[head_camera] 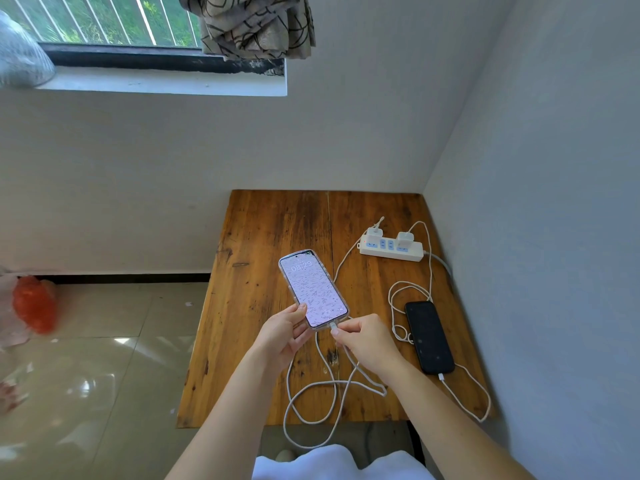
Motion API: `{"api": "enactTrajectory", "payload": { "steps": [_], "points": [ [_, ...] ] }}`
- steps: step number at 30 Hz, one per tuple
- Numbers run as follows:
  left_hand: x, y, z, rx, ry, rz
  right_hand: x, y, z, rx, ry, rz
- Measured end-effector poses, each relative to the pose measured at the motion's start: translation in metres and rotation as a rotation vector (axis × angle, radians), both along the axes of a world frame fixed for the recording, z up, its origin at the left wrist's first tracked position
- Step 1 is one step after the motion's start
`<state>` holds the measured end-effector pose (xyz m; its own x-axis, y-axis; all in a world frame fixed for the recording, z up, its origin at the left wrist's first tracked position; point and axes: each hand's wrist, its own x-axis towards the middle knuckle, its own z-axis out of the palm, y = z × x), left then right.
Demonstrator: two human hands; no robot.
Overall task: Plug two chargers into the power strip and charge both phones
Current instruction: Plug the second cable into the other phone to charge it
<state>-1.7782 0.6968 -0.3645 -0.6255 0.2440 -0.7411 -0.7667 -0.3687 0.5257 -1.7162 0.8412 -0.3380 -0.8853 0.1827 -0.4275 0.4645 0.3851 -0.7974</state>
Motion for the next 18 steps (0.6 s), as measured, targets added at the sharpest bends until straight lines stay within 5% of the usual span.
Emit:
{"api": "enactTrajectory", "payload": {
  "steps": [18],
  "points": [
    [-0.0008, 0.0029, -0.0024, 0.007, 0.031, -0.023, -0.0002, 0.0046, -0.0067, 0.011, 0.003, 0.014]
  ]
}}
